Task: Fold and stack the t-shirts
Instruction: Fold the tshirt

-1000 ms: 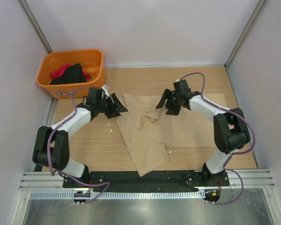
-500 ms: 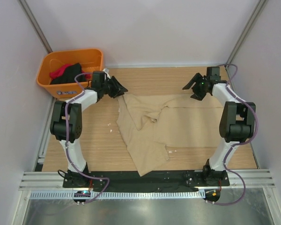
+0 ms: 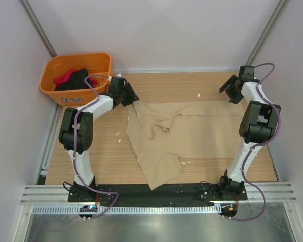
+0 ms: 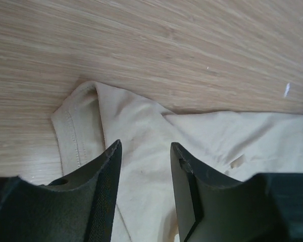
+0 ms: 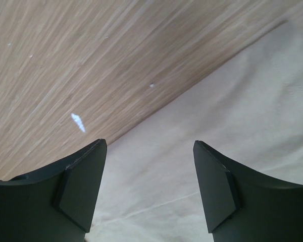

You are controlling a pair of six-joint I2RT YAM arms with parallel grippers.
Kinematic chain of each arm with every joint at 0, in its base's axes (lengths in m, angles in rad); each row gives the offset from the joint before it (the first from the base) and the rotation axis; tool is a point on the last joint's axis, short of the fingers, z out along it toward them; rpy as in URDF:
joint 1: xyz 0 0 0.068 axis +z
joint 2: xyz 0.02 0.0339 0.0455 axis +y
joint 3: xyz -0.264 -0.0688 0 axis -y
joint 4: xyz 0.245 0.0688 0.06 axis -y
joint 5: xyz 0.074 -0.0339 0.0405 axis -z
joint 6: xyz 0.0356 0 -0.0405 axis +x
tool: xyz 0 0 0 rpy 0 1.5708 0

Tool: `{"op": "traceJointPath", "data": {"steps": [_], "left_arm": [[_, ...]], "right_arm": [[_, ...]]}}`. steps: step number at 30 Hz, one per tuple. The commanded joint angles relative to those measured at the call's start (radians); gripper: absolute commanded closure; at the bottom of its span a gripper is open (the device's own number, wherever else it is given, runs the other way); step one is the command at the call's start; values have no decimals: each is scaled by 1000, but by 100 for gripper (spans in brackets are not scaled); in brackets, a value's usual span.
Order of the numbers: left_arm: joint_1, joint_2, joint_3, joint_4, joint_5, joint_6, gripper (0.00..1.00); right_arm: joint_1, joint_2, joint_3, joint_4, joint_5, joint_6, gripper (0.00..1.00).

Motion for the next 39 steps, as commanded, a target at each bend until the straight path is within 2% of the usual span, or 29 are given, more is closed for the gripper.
{"op": "traceJointPath", "data": {"steps": [1, 5, 7, 8, 9, 18, 24, 26, 34, 39], "left_arm": [[-87, -107, 33, -62, -214, 176, 55], [-170, -108, 75, -148, -370, 304, 53], [-173, -87, 118, -217, -401, 301, 60], [-172, -58, 130, -238, -417, 293, 69], [-172, -46, 142, -255, -421, 293, 71], [-155, 126, 326, -340, -382, 270, 71], [-143, 206, 443, -453, -408, 233, 73], [-140, 223, 460, -481, -423, 212, 72], [-140, 228, 449, -509, -469, 190, 56], [-132, 252, 452, -505, -445, 180, 56]], "right_arm": [[-24, -8, 52, -70, 169, -3, 25], [-41, -16, 55, -98, 245, 26, 32], [-55, -8, 63, -101, 243, 25, 34], [-58, -5, 75, -104, 233, 25, 34], [-62, -1, 80, -104, 228, 25, 35], [-85, 12, 104, -67, 167, 14, 37], [-102, 22, 92, -65, 151, 7, 37], [-107, 29, 90, -64, 148, 6, 37], [-124, 53, 101, -96, 144, 0, 35], [-127, 56, 103, -101, 150, -10, 34]]}}
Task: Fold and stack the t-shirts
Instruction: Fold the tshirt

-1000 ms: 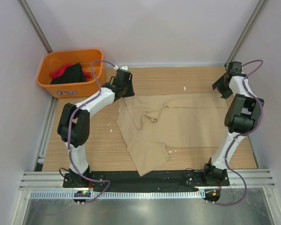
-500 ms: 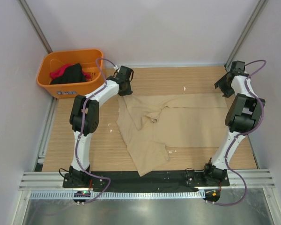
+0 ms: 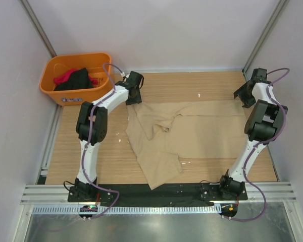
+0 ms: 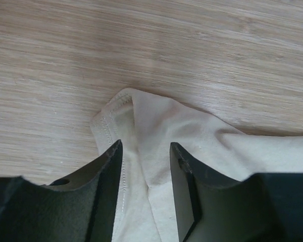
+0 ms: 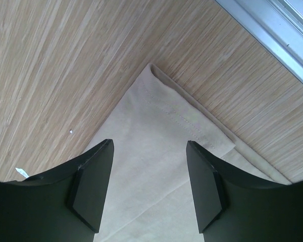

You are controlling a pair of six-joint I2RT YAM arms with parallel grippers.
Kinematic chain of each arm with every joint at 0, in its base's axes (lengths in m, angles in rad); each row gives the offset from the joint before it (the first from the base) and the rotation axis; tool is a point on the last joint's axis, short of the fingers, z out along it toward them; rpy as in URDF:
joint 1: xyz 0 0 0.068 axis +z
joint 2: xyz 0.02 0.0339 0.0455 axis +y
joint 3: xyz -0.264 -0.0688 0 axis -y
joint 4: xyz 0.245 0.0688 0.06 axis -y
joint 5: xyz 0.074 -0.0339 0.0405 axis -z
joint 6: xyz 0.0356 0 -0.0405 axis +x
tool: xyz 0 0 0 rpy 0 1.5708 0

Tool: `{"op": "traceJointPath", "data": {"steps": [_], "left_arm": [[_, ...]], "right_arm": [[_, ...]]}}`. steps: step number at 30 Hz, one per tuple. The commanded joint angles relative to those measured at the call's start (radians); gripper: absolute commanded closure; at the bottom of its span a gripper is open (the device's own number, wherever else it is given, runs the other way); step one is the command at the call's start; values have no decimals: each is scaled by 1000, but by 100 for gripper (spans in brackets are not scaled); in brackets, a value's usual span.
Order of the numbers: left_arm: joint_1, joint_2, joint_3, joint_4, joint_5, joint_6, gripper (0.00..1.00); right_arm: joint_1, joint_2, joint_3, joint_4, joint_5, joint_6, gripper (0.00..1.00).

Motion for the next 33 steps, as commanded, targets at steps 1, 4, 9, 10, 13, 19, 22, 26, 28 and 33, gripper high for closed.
{"op": "traceJointPath", "data": {"steps": [1, 4, 9, 10, 13, 19, 22, 26, 28, 33], "left_arm": [[13, 21, 29, -8, -13, -17, 58], [16, 30, 30, -5, -10, -15, 60], [37, 44, 33, 5, 0, -12, 67], [43, 47, 33, 6, 3, -12, 71], [49, 45, 33, 18, 3, -2, 82], [49, 25, 17, 46, 7, 9, 83], [49, 28, 15, 61, 24, 11, 76], [49, 36, 23, 81, 49, 15, 73], [49, 44, 29, 87, 52, 22, 74], [49, 53, 41, 87, 49, 38, 80]], "right_arm": [[-4, 3, 42, 0, 2, -23, 34], [-12, 12, 51, -14, 7, -31, 34], [-27, 18, 57, -17, 7, -51, 34], [-30, 20, 59, -20, 6, -54, 34], [-37, 32, 71, -29, -13, -69, 34], [-41, 52, 91, -48, -16, -77, 34], [-43, 61, 96, -48, -17, -68, 35], [-43, 78, 107, -38, -44, -55, 36], [-43, 90, 114, -37, -48, -52, 37], [-43, 112, 131, -31, -41, -72, 37]]}}
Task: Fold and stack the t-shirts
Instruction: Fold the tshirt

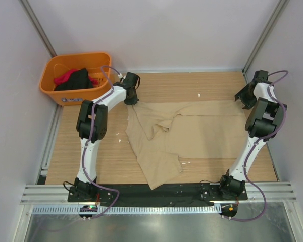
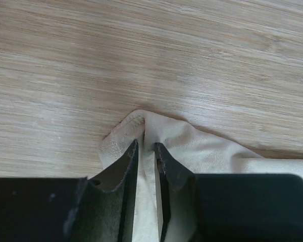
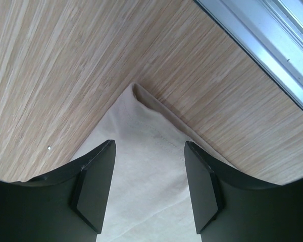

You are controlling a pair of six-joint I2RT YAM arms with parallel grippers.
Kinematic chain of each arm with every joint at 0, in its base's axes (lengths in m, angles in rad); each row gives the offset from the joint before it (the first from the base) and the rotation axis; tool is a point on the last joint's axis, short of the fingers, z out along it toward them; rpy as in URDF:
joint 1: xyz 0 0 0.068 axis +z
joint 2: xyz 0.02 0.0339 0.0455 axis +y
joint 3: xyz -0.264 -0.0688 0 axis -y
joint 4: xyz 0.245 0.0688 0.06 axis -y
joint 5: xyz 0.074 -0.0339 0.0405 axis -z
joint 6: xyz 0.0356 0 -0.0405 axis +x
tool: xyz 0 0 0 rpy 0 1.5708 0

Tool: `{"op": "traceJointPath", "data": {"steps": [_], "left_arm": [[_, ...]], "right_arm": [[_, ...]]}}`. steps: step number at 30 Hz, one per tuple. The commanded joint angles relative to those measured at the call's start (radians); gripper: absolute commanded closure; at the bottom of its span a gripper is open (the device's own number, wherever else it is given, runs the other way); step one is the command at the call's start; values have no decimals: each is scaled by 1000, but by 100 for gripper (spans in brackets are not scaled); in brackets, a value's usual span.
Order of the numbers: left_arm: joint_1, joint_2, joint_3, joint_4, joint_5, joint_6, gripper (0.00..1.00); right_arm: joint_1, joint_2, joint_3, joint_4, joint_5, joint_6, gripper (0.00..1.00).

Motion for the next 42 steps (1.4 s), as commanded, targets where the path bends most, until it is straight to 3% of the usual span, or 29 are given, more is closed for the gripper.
{"op": "traceJointPath", "data": {"steps": [1, 15, 17, 20, 21, 27, 30, 32, 33, 36, 38, 39, 42], "left_arm": [[3, 3, 45, 37, 6, 30, 83], [3, 8, 58, 41, 9, 49, 100], [3, 4, 53, 41, 1, 52, 100], [9, -2, 41, 42, -16, 55, 100], [17, -8, 35, 41, -23, 53, 100], [30, -28, 15, 56, -60, 60, 100], [32, -37, 9, 70, -48, 60, 100], [30, -37, 21, 71, -13, 63, 100], [30, -40, 27, 68, -4, 66, 93], [17, -74, 35, 59, -1, 83, 60], [7, -121, 32, 47, -4, 105, 54], [-5, -137, 21, 41, -10, 110, 52], [-35, -227, -43, 28, -17, 124, 50]], "right_arm": [[-5, 11, 56, 9, 12, -25, 37], [-5, 52, 47, 49, 34, -110, 41], [-5, 60, 50, 50, 43, -114, 47], [-5, 59, 50, 49, 92, -113, 79], [-5, 57, 48, 44, 139, -108, 98], [-5, 42, 24, 75, 219, -128, 99], [-5, 49, 27, 81, 149, -134, 99], [-5, 51, 31, 80, 101, -120, 96], [-5, 51, 47, 63, 94, -116, 87], [-4, 48, 118, -11, 87, -110, 65], [-4, 30, 156, -49, 103, -111, 54], [-4, 20, 172, -90, 132, -111, 43], [-4, -13, 240, -176, 165, -108, 32]]}}
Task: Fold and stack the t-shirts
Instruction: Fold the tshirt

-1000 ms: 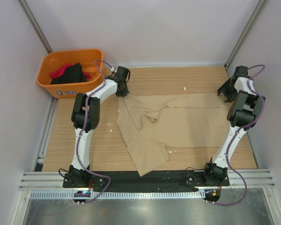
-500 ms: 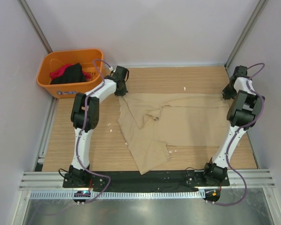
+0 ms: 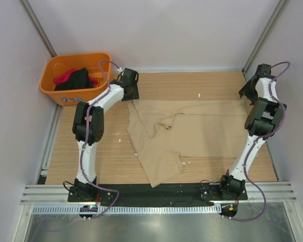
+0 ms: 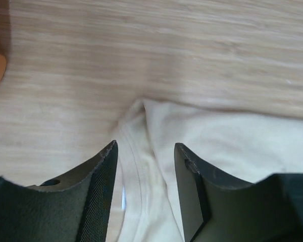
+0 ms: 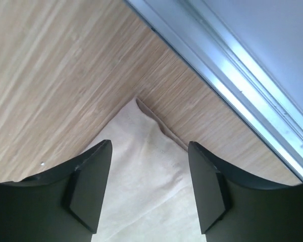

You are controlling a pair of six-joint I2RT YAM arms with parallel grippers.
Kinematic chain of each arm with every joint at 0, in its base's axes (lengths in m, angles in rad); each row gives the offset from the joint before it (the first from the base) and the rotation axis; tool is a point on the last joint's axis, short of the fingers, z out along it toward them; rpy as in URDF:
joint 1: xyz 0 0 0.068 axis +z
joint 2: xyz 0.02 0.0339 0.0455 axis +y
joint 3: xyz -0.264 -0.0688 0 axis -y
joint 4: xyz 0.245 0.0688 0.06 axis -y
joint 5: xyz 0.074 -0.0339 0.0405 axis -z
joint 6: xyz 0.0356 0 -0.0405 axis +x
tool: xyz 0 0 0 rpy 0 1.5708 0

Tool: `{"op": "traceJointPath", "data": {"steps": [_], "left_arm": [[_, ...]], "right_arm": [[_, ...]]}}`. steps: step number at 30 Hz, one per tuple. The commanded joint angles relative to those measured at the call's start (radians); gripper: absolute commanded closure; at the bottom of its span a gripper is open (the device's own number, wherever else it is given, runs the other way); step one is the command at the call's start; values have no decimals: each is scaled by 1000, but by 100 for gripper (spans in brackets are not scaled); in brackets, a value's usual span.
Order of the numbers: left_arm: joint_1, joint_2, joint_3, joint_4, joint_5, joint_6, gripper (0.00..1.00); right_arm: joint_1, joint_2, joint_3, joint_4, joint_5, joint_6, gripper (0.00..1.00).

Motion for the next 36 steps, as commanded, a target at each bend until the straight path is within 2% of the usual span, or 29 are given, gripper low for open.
{"op": "traceJointPath", "data": {"steps": [1, 4, 8, 11, 16, 17, 20, 29, 36], "left_arm": [[-42, -188, -60, -2, -9, 35, 50], [-68, -290, -179, 2, 33, 14, 52], [-99, -384, -330, 53, 158, -37, 63], [-120, -410, -396, 74, 267, -61, 64], [-148, -414, -470, 143, 321, -69, 61], [-148, -401, -474, 148, 324, -72, 61], [-148, -374, -467, 148, 330, -69, 63], [-148, -318, -436, 127, 332, -60, 62], [-146, -240, -359, 65, 277, -45, 61]], "right_arm": [[-6, -75, 102, -114, 53, -6, 31], [-7, -135, 18, -117, 15, 5, 31], [-18, -222, -149, -50, -55, 28, 37], [-52, -242, -243, 20, -121, 51, 43], [-87, -259, -361, 111, -197, 71, 53], [-89, -258, -369, 123, -210, 69, 58], [-98, -243, -370, 139, -215, 71, 62], [-108, -200, -364, 147, -203, 79, 61], [-110, -174, -370, 137, -175, 89, 62]]}}
